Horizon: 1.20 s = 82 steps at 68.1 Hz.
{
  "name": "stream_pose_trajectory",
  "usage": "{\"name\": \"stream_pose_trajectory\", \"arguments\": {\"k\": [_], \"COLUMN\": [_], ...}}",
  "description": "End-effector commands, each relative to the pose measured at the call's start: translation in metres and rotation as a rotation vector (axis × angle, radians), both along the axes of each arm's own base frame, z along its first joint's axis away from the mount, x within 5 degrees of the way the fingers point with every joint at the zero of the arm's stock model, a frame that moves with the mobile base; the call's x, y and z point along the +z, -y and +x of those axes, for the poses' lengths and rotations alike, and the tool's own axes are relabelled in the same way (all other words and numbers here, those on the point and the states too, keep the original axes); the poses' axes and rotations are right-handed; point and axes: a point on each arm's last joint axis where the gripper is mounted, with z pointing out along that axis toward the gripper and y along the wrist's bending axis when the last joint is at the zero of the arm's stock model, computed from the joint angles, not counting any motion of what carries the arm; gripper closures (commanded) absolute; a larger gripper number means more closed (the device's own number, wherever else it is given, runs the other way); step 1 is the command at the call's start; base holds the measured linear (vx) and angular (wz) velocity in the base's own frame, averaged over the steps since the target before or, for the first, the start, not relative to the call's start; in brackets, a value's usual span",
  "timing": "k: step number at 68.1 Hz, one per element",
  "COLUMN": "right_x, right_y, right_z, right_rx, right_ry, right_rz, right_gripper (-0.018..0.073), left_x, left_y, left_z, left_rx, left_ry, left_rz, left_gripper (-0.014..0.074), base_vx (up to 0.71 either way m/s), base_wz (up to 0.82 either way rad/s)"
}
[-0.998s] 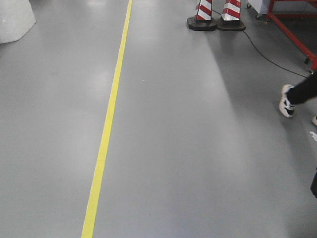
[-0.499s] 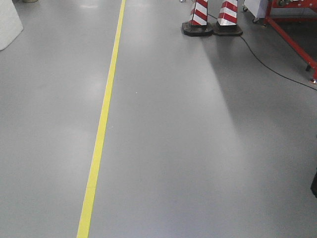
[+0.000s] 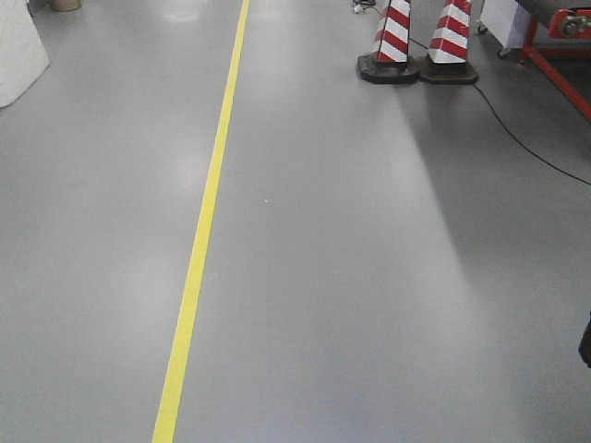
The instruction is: Move and align brake pads A on conveyor
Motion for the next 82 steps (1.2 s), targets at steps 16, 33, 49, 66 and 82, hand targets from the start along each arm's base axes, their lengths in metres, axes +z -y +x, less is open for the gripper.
{"name": "stream_pose_trajectory", "arguments": {"k": [16, 33, 49, 66, 82], "right_x": [0.0192, 0.0192, 0.0192, 0.0192, 0.0193], "right_y": [-0.0003, -0.0003, -0.0003, -0.0003, -0.0003], "right_z": [0.0002, 0.0002, 0.0002, 0.0002, 0.0002], "right_rx": [0.003, 0.003, 0.003, 0.003, 0.003], "right_ry": [0.128, 0.128, 0.128, 0.128, 0.129], "right_rz": [0.014, 0.014, 0.014, 0.014, 0.015], "right_gripper": [0.0536, 0.0536, 0.0536, 0.0536, 0.0536], "left_x": [0.0177, 0.0177, 0.0179, 0.0179, 0.0179], "left_y": [0.0002, 0.0002, 0.0002, 0.0002, 0.0002], "left_z": [0.0015, 0.0015, 0.0015, 0.0015, 0.0015], "left_rx": [0.002, 0.002, 0.002, 0.002, 0.002], "left_ry": [0.118, 0.118, 0.119, 0.119, 0.119], "left_rz": [-0.022, -0.022, -0.022, -0.022, -0.022], "left_gripper": [0.0524, 0.0524, 0.0524, 0.0524, 0.0524], "base_vx": [0.47, 0.49, 0.49, 0.48, 0.48], "base_wz": [0.08, 0.03, -0.01, 0.0, 0.04]}}
